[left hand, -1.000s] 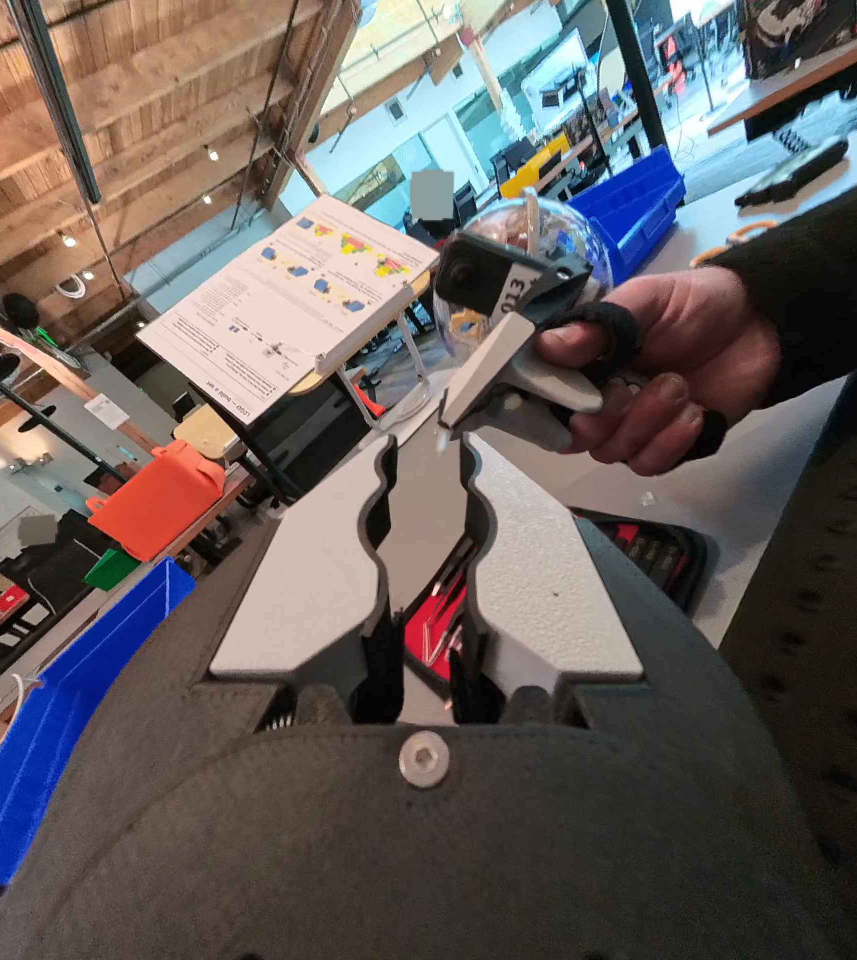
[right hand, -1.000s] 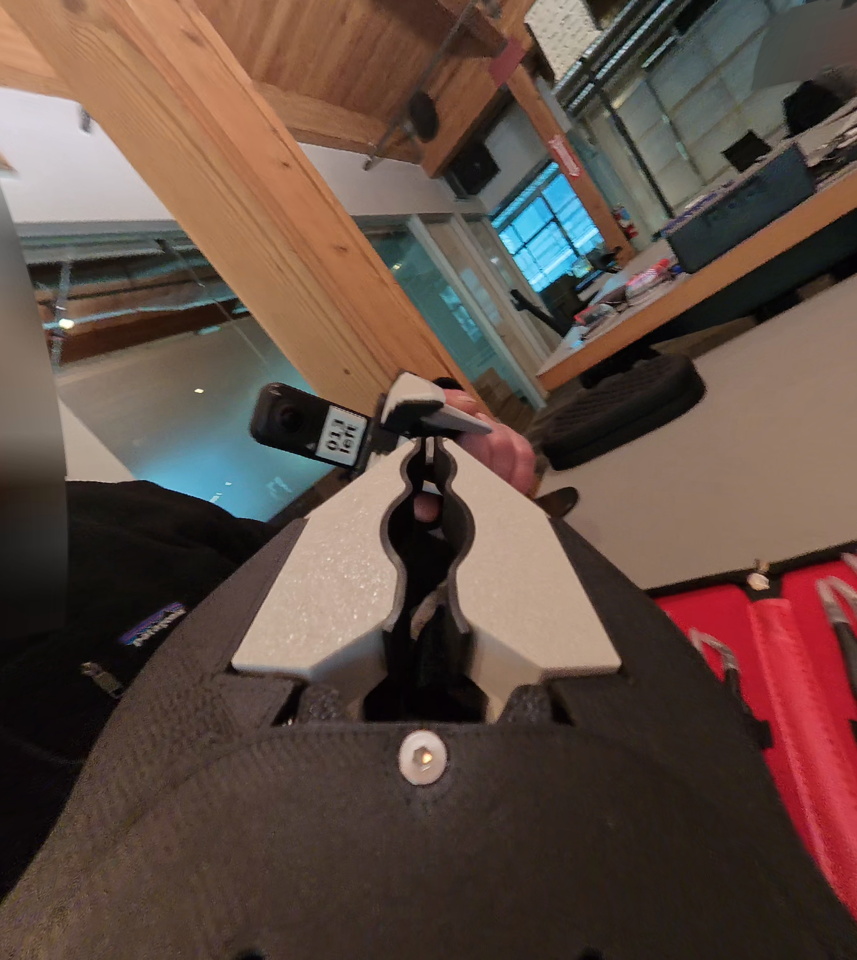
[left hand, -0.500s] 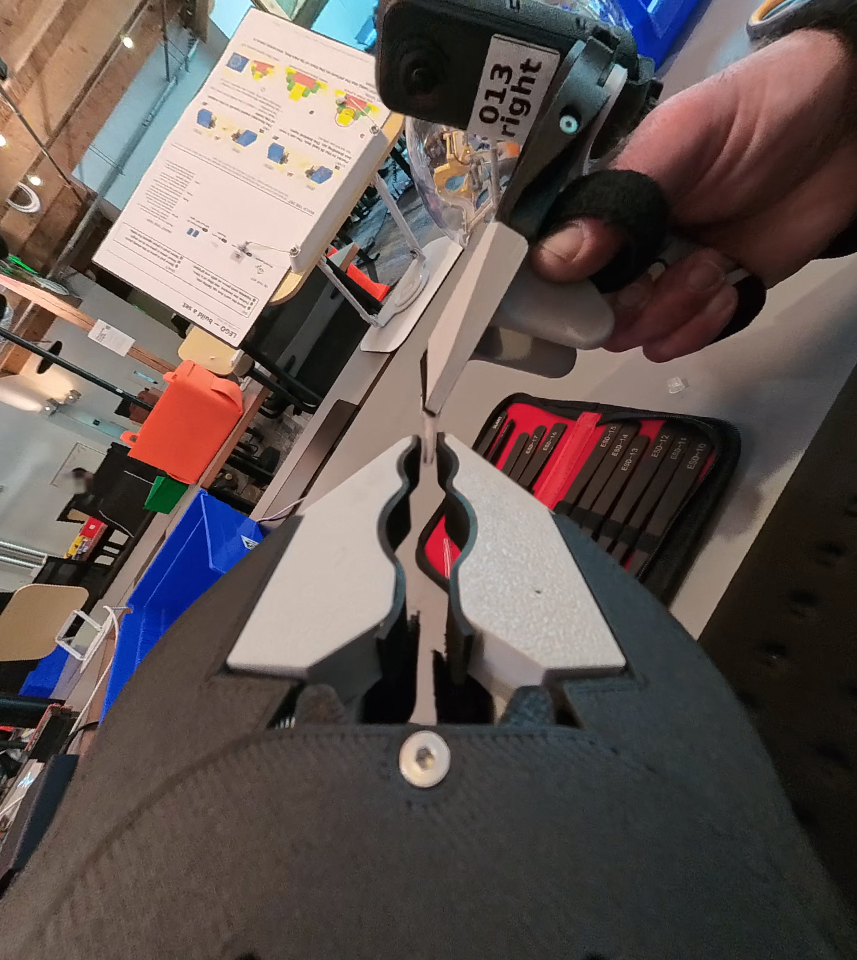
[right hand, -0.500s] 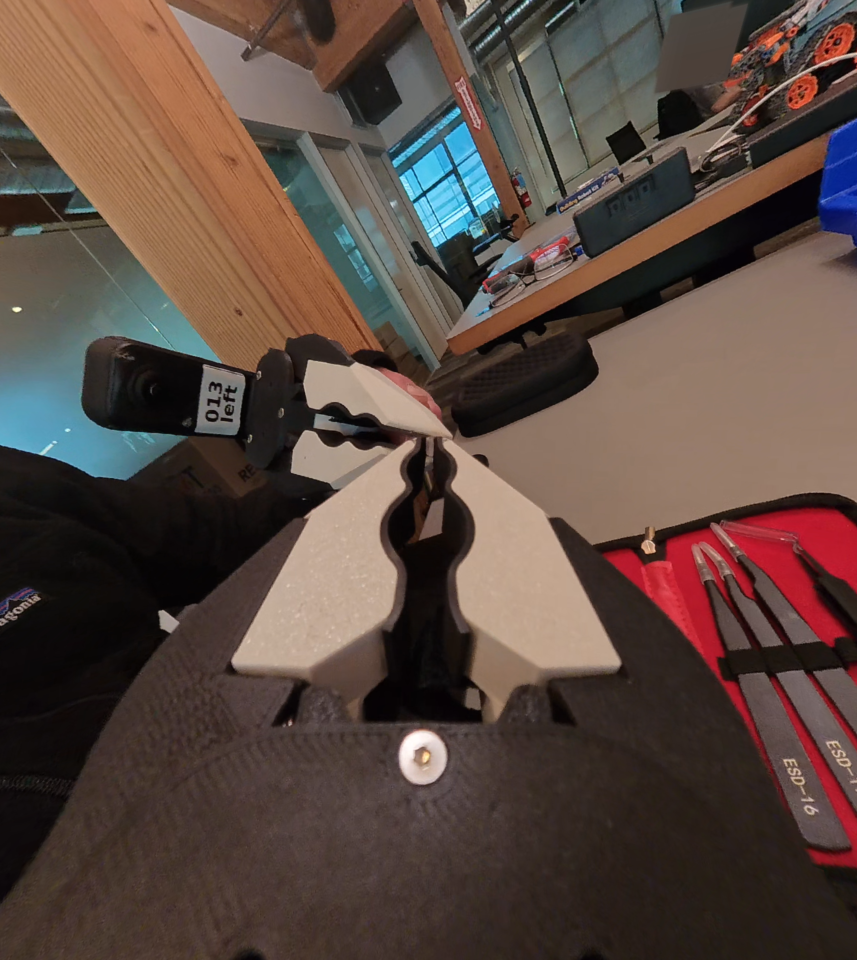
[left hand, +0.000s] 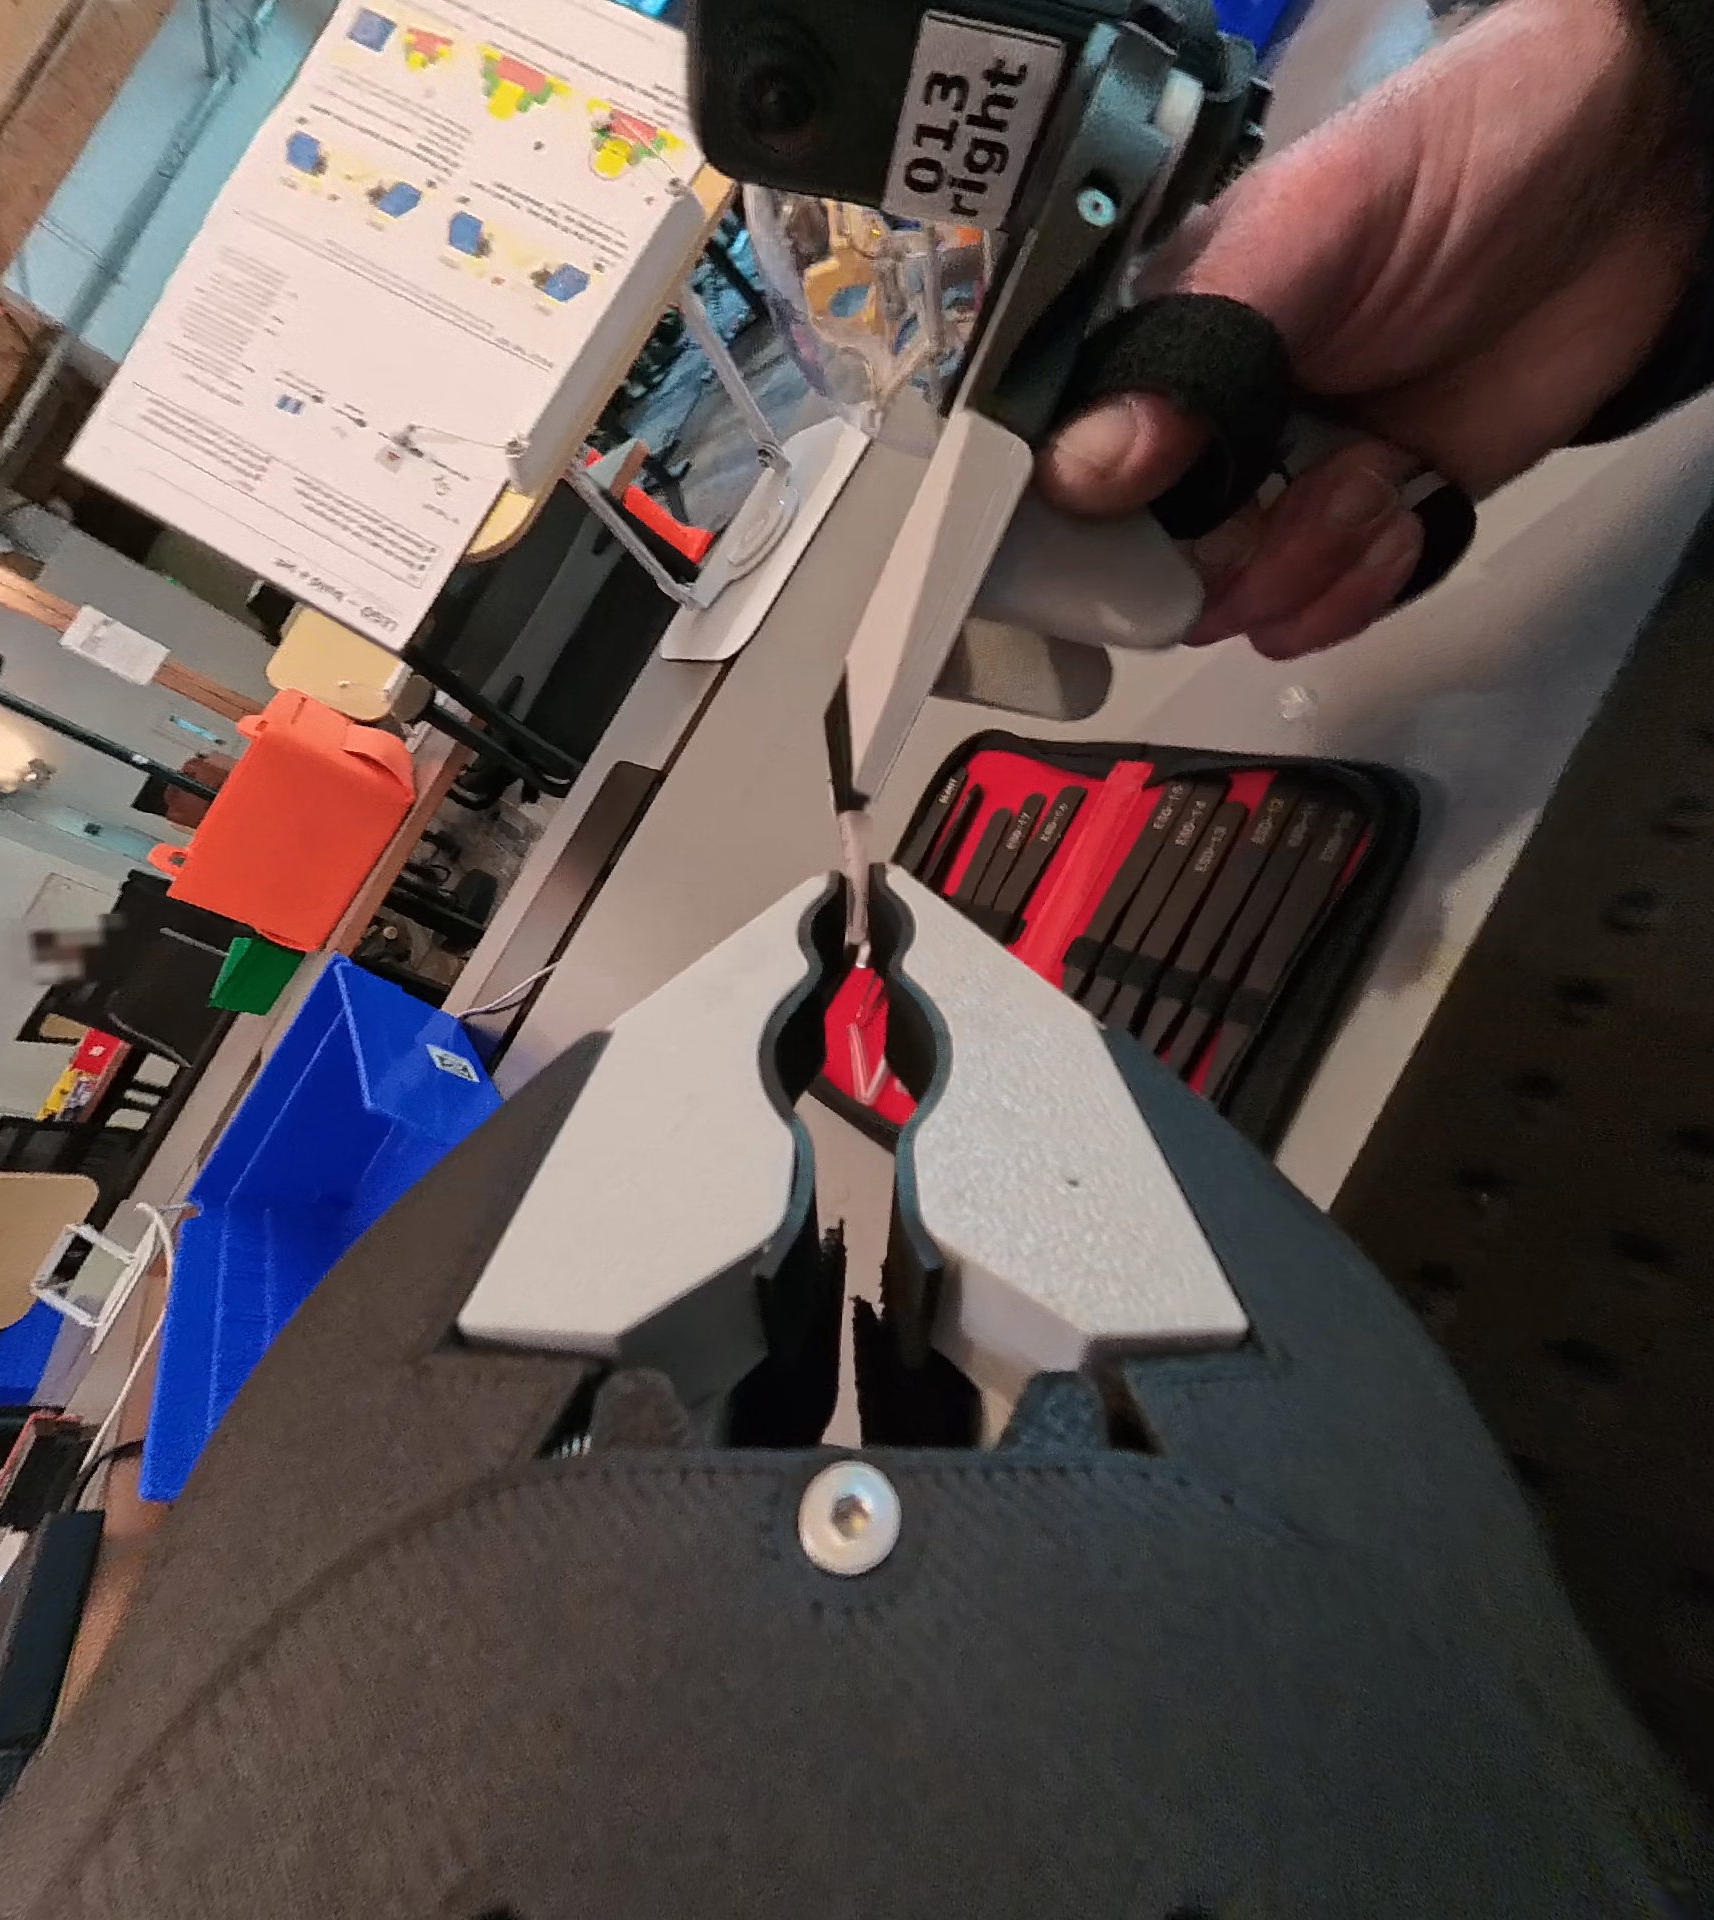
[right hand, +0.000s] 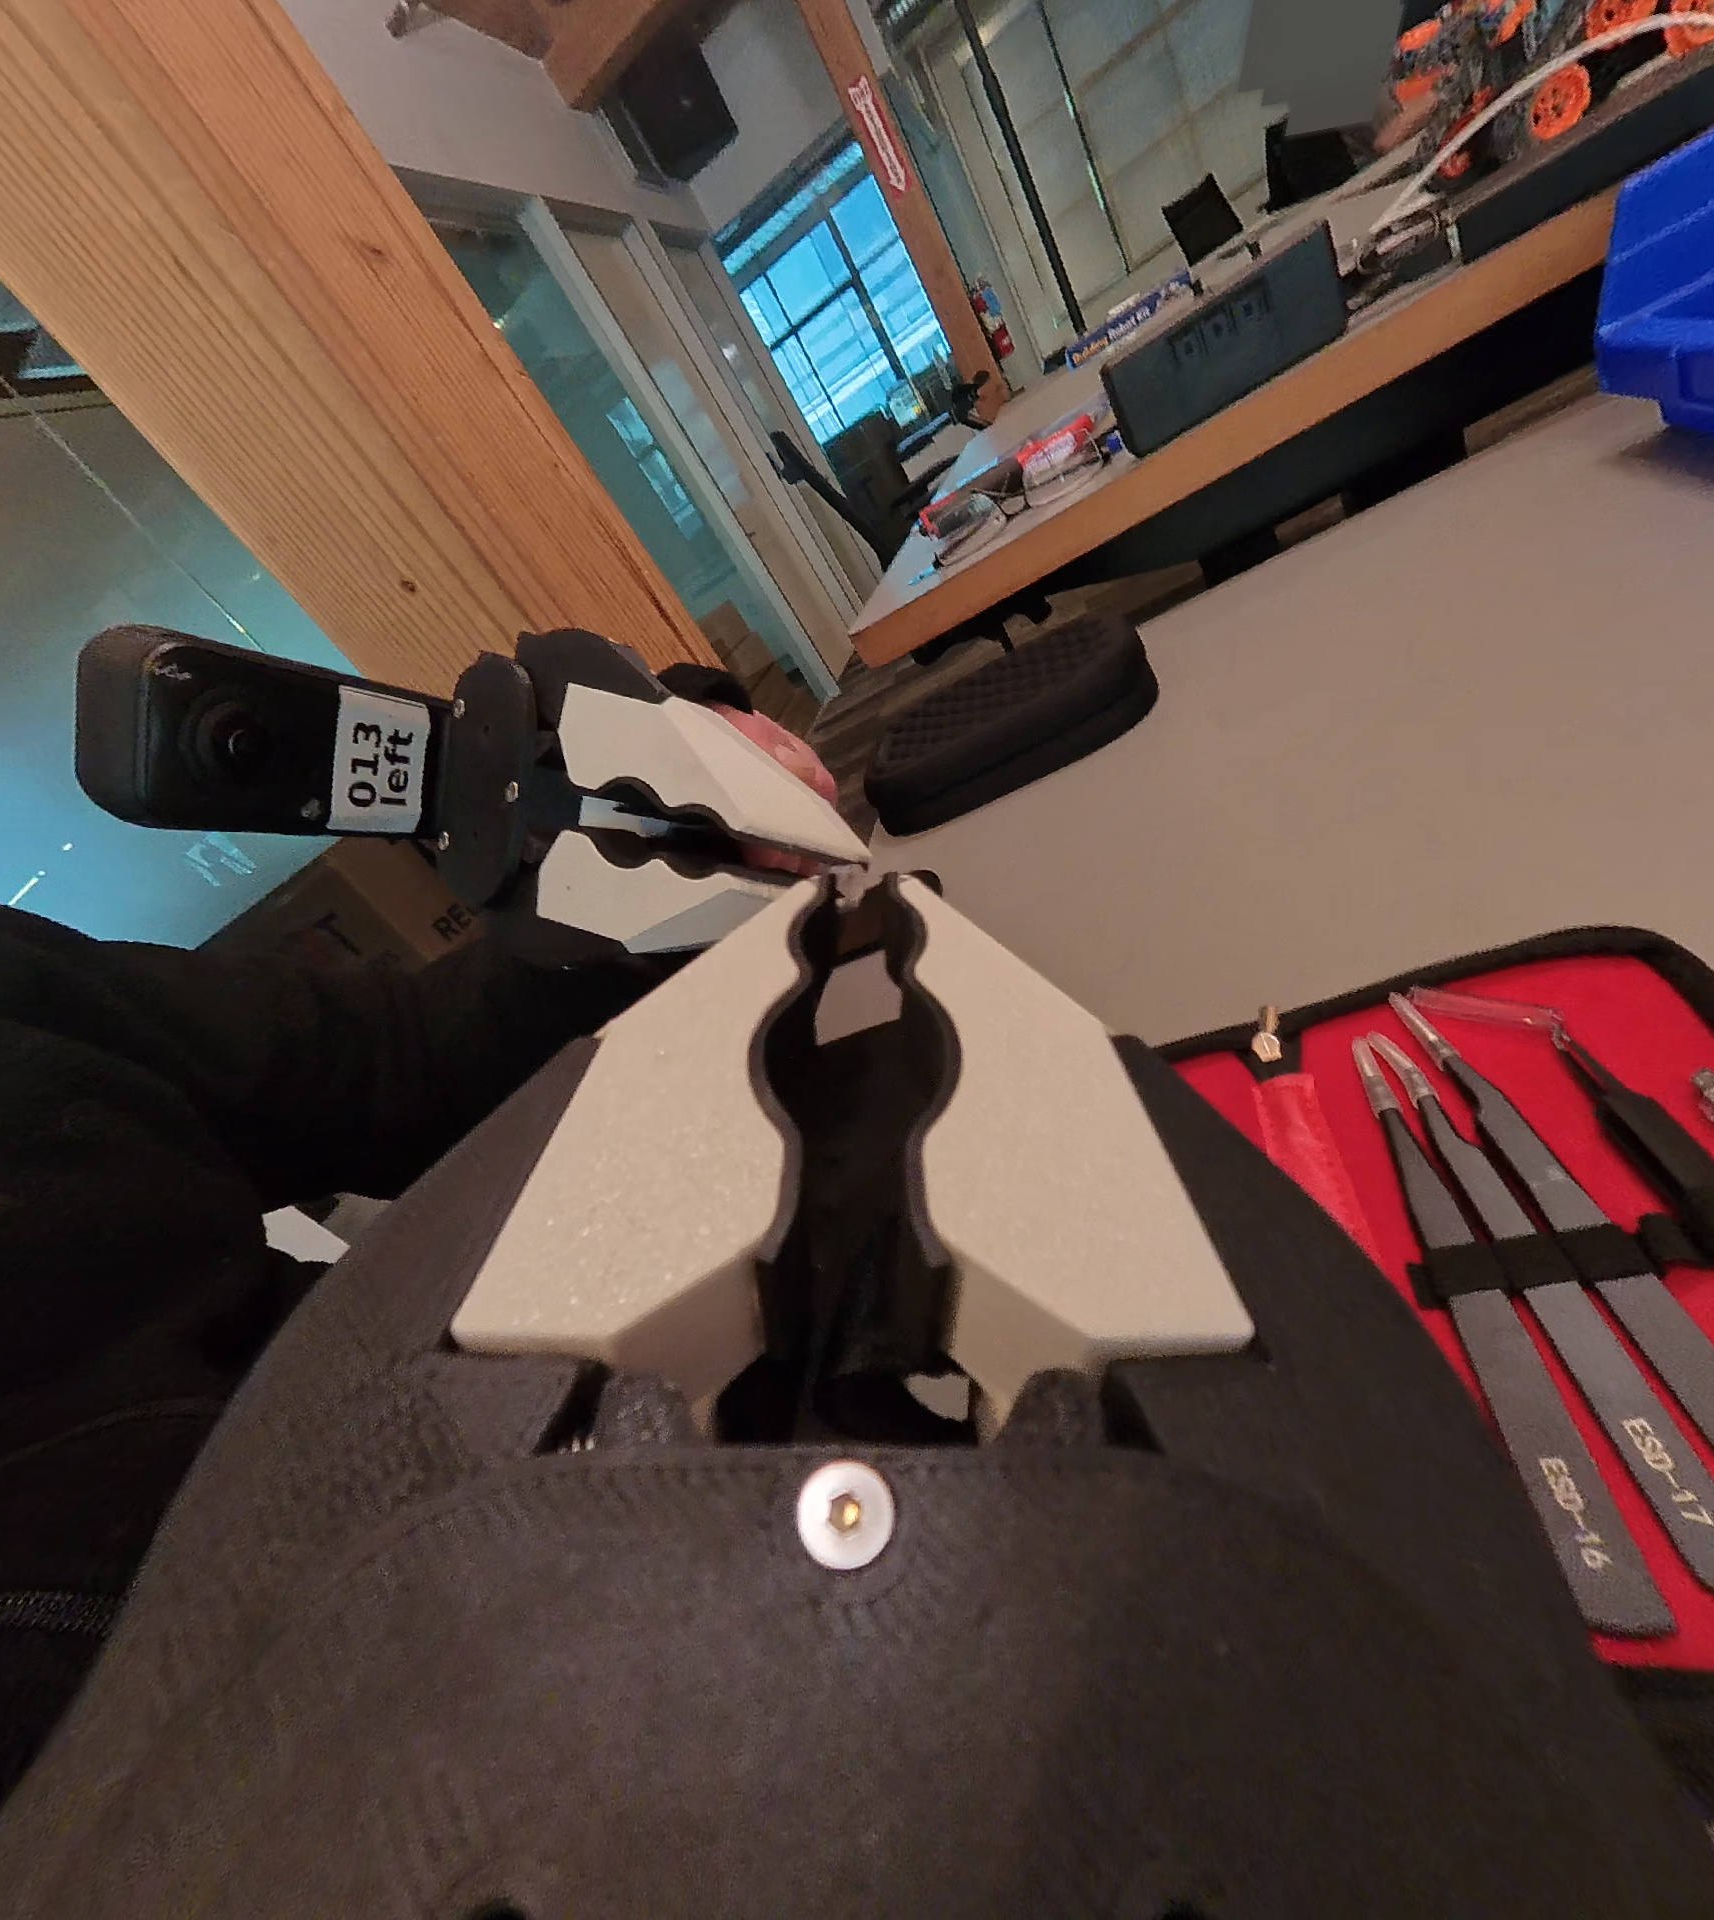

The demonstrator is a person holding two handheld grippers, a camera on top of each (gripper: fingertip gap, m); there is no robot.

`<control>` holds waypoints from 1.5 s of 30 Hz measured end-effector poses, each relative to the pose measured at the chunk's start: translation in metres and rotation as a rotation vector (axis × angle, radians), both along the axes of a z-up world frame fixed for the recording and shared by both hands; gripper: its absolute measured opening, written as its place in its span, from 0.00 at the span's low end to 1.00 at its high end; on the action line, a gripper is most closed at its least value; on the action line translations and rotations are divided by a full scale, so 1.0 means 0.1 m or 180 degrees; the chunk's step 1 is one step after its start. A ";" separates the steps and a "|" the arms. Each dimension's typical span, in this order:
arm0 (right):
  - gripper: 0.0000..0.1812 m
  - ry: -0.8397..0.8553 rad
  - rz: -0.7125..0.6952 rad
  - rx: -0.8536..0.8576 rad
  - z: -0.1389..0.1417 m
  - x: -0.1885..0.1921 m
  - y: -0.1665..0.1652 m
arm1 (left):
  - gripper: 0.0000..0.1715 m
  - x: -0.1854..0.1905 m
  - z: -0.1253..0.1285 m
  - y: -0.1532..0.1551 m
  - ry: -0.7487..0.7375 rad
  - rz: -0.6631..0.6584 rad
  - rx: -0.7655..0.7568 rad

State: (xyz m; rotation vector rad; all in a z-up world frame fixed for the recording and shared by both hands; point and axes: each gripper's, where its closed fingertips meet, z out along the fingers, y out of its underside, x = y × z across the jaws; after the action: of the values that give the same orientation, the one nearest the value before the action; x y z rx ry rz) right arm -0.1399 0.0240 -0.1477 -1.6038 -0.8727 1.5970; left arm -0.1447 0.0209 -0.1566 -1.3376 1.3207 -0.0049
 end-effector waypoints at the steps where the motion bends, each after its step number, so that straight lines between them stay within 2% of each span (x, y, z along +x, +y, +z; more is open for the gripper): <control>1: 0.07 -0.0027 -0.0022 -0.0038 -0.02 0.02 0.03 | 0.00 -0.04 -0.04 -0.01 0.0050 -0.0041 -0.0058; 3: 0.09 -0.0243 -0.0031 -0.0005 -0.13 0.07 0.08 | 0.00 -0.14 -0.21 -0.04 0.0228 -0.0151 -0.0373; 8: 0.06 -0.1381 -0.0035 0.0479 -0.70 0.20 0.06 | 0.00 -0.43 -0.74 -0.10 0.0838 -0.0321 -0.1136; 10: 0.04 -0.1595 0.0042 0.0556 -0.84 0.21 0.01 | 0.01 -0.46 -0.90 -0.14 0.1002 -0.0406 -0.1377; 16: 0.03 -0.1853 0.0147 0.0622 -1.05 0.21 -0.02 | 0.00 -0.45 -1.14 -0.04 0.1225 -0.0453 -0.1575; 26: 0.02 -0.2153 0.0274 0.0828 -1.24 0.20 -0.08 | 0.00 -0.52 -1.25 -0.05 0.1642 -0.0407 -0.1766; 33: 0.00 -0.2144 0.0319 0.1149 -1.17 -0.01 -0.13 | 0.00 -0.55 -1.23 -0.05 0.1594 -0.0369 -0.1823; 37: 0.00 -0.2401 0.0394 0.1373 -1.29 -0.13 -0.14 | 0.00 -0.57 -1.21 -0.03 0.1545 -0.0330 -0.1799; 45: 0.00 -0.2342 0.0330 0.1243 -1.30 -0.09 -0.12 | 0.00 -0.58 -1.24 -0.03 0.1579 -0.0374 -0.1841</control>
State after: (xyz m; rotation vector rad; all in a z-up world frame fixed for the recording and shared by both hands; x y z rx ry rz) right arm -0.1492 0.0116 -0.2775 -1.8778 -1.5528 0.7905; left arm -0.2030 0.0175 -0.2805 -1.8181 1.9108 -0.1547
